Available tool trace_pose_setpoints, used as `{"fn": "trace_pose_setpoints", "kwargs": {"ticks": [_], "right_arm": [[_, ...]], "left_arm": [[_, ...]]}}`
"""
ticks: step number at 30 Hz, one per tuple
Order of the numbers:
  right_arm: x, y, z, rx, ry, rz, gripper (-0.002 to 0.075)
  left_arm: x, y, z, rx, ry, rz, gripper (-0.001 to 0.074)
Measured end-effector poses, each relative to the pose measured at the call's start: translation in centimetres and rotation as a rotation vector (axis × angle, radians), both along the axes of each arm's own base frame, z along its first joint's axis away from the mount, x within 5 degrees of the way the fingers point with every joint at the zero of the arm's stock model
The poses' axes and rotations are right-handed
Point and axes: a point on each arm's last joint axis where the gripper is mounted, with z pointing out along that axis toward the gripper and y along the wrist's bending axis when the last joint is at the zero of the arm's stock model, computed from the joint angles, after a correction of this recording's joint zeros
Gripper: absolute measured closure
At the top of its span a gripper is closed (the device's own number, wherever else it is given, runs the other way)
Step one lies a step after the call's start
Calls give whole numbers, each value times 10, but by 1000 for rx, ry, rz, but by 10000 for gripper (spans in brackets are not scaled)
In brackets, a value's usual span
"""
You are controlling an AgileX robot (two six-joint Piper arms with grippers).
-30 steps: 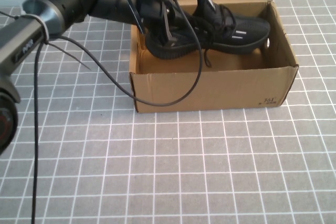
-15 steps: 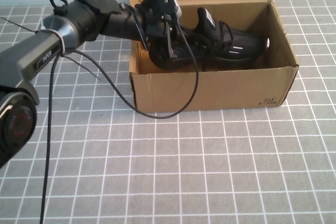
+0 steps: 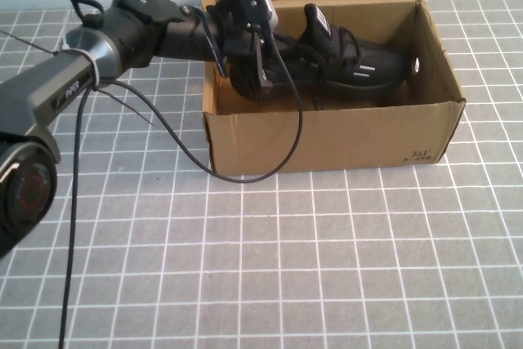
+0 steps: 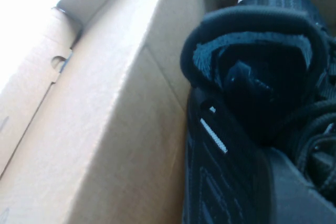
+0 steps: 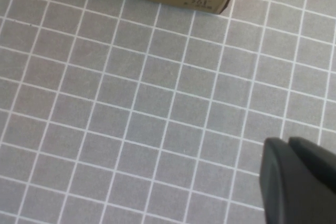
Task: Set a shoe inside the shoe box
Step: Place the shoe in the shoe box
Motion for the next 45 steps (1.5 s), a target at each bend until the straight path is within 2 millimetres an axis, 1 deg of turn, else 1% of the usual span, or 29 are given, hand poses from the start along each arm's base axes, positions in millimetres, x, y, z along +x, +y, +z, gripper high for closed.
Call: {"fn": "trace_pose_setpoints", "kwargs": {"ticks": [2,4,7,15,23,26,29,31,33,34,36,39,41,45], "right_arm": [[0,1,0,9,5,3,742],[-1,2,0,17,9,7,742],[-1,2,0,25,13,10,742],[-1,3,0,34,17,13,742],[-2,4,0,40,20,15,742],[-2,4,0,40,20,15,742],[-2,4,0,46,23,18,742],[-2,5,0,50,25,19,742],[-2,5,0,53,27,20,742],[-2,5,0,54,27,21,742],[-2,5,-1,55,28,21,742],[-2,5,-1,55,28,21,742],[-2,5,-1,57,29,22,742],[-2,5,-1,57,29,22,742]], "left_arm": [[2,4,-1,-31,19,8,694],[5,9,-6,-49,38,11,694],[8,13,-14,-55,45,5,694],[14,10,-19,-71,30,-12,695],[15,9,-20,-71,26,-18,691],[15,9,-20,-79,28,-16,636],[16,9,-18,-102,47,2,504],[16,9,-13,-117,50,11,395],[15,9,-8,-132,55,25,327],[15,9,-3,-142,59,32,305],[13,10,5,-165,74,48,282],[11,12,19,-211,114,83,271],[8,14,31,-258,165,121,270],[-3,19,61,-353,331,219,274]]}}
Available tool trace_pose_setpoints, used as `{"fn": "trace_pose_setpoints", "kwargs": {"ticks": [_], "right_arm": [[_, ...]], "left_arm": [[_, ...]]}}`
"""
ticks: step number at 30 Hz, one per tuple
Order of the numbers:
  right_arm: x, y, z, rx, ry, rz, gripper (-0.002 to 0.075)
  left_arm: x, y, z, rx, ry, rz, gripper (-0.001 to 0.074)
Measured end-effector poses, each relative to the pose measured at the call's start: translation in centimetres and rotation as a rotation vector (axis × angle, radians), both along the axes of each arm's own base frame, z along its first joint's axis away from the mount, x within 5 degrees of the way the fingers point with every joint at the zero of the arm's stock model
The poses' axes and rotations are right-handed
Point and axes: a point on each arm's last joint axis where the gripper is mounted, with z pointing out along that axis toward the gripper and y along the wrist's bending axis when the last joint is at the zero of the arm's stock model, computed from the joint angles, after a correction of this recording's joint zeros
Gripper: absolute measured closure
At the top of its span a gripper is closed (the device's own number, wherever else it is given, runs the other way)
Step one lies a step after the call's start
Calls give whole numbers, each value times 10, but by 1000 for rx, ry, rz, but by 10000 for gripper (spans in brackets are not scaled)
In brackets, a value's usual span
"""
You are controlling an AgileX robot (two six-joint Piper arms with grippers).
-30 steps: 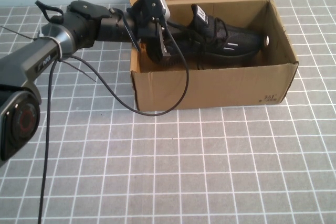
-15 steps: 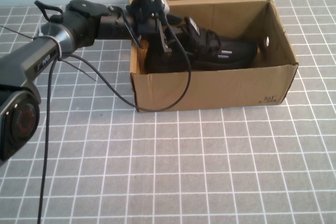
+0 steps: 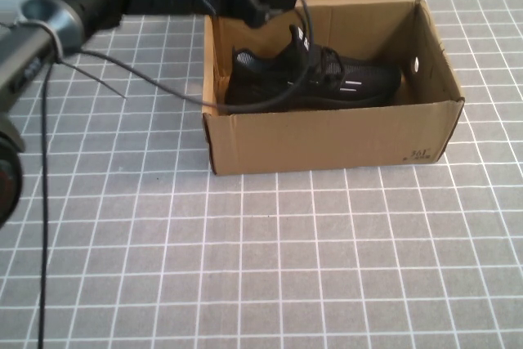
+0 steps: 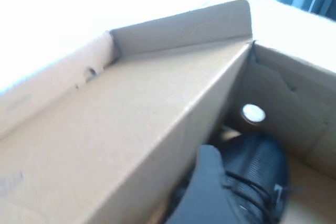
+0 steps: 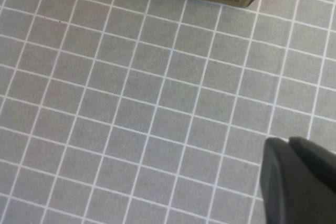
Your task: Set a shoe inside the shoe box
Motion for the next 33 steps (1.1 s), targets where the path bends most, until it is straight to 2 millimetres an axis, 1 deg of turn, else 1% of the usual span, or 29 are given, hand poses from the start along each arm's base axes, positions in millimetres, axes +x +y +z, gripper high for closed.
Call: {"fn": "trace_pose_setpoints", "kwargs": {"ticks": [2,5,7,10,12,14,16,20,23,26,29,31,33], "right_arm": [[0,0,0,0,0,0,742],[0,0,0,-4,-2,-2,742],[1,-1,0,-11,-8,-5,742],[1,-2,0,-18,-14,-7,742],[2,-2,1,-22,-26,1,742],[3,-1,2,-25,-51,21,742],[4,0,4,-22,-74,30,742],[0,-3,6,-19,-91,33,742],[-11,-8,11,-11,-99,31,742],[-30,-15,18,24,-129,47,742],[-57,-24,28,88,-189,72,742],[-78,-32,34,131,-242,92,742],[-97,-41,39,160,-296,107,742]], "left_arm": [[-7,3,12,3,49,19,295],[-17,8,27,46,103,45,363],[-25,12,38,79,139,67,436],[-39,18,56,109,194,110,568],[-47,21,69,119,199,132,649],[-55,24,81,126,193,136,696],[-64,27,95,132,167,135,719],[-83,33,122,130,119,131,731],[-101,38,143,142,91,130,734],[-122,48,166,161,61,170,735],[-149,61,189,164,18,243,735],[-169,71,198,166,-10,291,735],[-189,79,197,162,-18,321,735]]}}
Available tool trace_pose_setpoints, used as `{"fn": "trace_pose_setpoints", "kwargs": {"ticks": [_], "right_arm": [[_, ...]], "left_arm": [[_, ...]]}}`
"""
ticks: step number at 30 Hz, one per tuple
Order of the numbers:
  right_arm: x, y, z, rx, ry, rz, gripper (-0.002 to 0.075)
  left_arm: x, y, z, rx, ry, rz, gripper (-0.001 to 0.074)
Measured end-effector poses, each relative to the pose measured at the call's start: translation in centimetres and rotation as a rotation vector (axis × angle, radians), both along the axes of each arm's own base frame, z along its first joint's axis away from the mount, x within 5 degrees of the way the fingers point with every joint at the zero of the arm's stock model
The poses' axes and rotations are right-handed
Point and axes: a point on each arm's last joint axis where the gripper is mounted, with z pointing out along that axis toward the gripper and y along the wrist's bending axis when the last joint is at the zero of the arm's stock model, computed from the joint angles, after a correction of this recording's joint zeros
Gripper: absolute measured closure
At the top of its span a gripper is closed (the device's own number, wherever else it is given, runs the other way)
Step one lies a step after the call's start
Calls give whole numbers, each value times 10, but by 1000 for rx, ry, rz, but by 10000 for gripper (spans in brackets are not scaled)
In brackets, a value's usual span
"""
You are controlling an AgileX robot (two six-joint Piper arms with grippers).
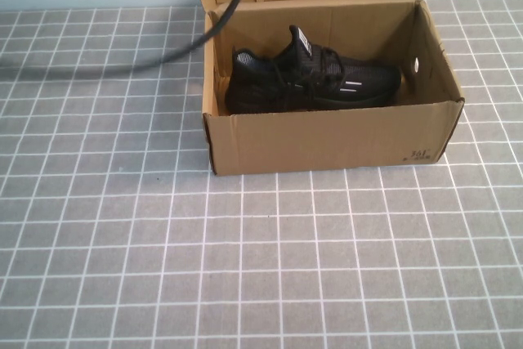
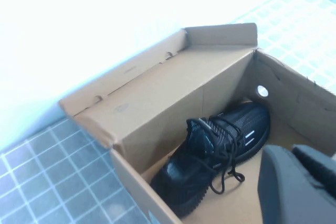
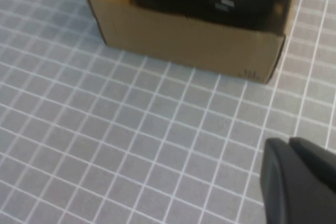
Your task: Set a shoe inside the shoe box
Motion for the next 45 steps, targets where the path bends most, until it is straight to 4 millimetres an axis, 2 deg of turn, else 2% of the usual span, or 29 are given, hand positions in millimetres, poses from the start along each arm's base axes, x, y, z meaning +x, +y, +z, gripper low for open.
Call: {"fn": "trace_pose_setpoints", "kwargs": {"ticks": [2,6,10,14,19,21,24,30,32,38,45], "right_arm": [[-21,-9,3,31,-57,10,742],[-55,-24,-7,56,-138,49,742],[-78,-34,-31,76,-166,65,742],[-90,-37,-56,99,-207,93,742],[-90,-30,-78,230,-308,142,742],[-87,-25,-86,278,-361,171,742],[-73,-17,-100,344,-421,175,742],[-42,-4,-131,483,-446,111,742],[-34,-3,-142,512,-457,79,742],[-20,-3,-161,545,-519,9,742],[-18,-3,-164,548,-523,0,742]], "left_arm": [[-22,8,-3,-17,-23,24,735],[-82,29,-16,-86,-138,97,735],[-138,50,-54,-144,-238,169,735],[-182,67,-97,-187,-321,221,735],[-218,80,-145,-241,-378,252,736],[-225,83,-168,-246,-379,263,736],[-230,86,-201,-252,-383,289,736],[-224,91,-271,-252,-302,373,736],[-223,93,-288,-273,-269,406,736],[-224,92,-296,-303,-214,412,736],[-225,90,-299,-304,-172,396,736]]}}
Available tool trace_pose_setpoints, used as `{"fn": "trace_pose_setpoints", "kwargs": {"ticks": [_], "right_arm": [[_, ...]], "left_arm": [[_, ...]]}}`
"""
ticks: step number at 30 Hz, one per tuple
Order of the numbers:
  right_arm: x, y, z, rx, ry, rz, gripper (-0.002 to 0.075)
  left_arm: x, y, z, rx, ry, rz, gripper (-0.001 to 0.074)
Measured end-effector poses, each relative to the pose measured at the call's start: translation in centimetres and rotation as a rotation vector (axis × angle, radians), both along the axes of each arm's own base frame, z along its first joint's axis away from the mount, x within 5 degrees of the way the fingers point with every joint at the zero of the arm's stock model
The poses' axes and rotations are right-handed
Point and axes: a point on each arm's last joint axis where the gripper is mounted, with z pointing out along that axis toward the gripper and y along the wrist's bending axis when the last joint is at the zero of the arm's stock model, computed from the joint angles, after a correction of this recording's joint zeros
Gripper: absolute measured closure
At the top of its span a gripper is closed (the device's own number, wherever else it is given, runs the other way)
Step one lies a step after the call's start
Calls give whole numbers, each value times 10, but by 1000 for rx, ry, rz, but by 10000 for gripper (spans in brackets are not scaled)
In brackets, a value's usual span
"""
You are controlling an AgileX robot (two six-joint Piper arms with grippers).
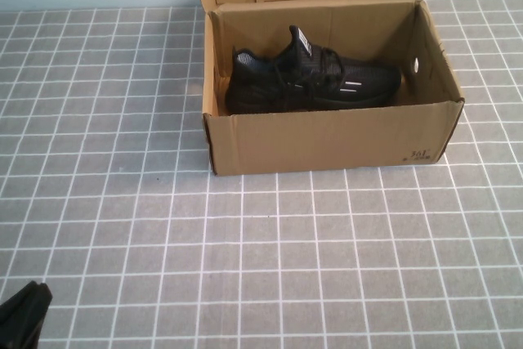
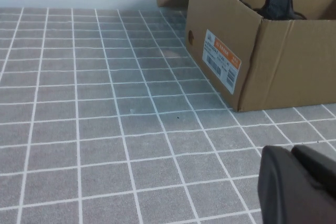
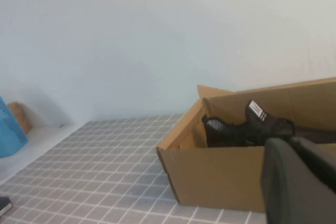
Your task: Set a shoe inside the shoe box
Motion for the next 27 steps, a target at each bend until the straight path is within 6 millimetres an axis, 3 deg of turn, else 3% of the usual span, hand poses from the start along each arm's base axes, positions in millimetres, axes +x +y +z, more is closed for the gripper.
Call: {"fn": "trace_pose_setpoints", "kwargs": {"ticks": [9,14,18,23,27], "right_arm": [[-1,3,-8,-48,67,39,742],[3,-1,-12,-262,-56,-47,742],[11,-7,-35,-377,-90,-197,742],[20,-16,-75,-354,-13,-399,742],[21,-19,-88,-351,27,-439,742]], "left_arm": [[0,0,-1,-1,8,-5,736],[0,-1,-1,0,9,-6,736],[0,-1,-1,0,11,-7,736],[0,-1,-1,2,11,-8,736],[0,-1,-1,2,11,-8,736]]}}
